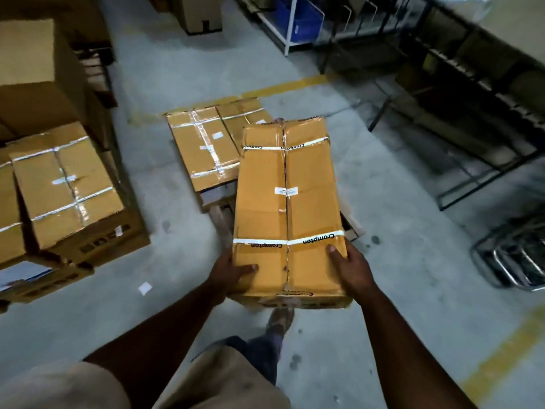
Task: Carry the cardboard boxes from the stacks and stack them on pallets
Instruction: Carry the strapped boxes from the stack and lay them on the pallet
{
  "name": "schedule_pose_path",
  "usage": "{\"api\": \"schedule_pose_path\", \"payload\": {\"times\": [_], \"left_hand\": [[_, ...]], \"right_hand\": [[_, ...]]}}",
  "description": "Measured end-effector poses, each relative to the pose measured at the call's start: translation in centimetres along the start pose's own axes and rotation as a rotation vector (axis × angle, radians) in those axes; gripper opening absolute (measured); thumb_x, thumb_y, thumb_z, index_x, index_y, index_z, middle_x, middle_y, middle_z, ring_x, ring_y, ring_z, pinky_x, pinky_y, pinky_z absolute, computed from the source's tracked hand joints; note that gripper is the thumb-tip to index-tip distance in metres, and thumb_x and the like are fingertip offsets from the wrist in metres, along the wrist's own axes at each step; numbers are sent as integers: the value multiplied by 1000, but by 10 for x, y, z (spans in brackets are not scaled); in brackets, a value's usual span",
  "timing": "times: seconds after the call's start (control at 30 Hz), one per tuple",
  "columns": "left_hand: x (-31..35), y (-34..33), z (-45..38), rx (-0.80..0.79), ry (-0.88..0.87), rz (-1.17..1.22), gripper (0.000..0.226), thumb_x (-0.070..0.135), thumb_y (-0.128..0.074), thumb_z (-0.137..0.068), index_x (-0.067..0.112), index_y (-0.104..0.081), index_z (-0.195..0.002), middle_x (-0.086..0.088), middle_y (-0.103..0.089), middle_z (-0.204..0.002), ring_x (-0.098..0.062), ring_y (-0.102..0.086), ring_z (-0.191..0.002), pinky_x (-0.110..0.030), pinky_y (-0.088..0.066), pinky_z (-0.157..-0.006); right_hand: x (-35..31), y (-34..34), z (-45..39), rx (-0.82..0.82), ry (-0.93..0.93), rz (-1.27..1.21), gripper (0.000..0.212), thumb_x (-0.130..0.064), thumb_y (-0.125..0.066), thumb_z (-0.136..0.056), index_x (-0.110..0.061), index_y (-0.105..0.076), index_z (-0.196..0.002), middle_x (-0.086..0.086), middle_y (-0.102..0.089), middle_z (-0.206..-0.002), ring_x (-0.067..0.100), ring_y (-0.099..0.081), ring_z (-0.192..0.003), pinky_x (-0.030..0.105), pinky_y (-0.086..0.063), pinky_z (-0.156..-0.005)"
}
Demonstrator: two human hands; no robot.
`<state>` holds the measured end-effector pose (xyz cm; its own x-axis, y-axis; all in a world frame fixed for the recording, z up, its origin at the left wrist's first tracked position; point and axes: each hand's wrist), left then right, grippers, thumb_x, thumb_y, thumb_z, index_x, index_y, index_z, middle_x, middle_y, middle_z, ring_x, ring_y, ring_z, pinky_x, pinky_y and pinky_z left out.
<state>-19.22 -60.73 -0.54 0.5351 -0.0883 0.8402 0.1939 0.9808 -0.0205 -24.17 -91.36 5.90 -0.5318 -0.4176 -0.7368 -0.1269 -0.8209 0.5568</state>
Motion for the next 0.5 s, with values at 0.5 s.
{"api": "schedule_pose_path", "payload": {"times": [0.5], "left_hand": [[113, -266, -176, 25, 28, 36, 74, 30, -92, -75, 31, -55, -139, 0, -71, -125, -27, -69, -112, -42, -64, -79]], "right_hand": [[45, 227, -279, -99, 66, 37, 54, -63, -55, -97, -35, -58, -143, -2, -69, -133, 26, -65, -117, 52, -53, -104]]}}
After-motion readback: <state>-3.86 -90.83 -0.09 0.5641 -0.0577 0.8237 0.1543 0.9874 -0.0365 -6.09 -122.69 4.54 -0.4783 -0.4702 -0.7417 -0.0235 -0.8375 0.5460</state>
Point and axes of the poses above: each hand's wrist, its own z-axis away from the middle knuckle, its own y-axis out of the back of the hand, x = y × z
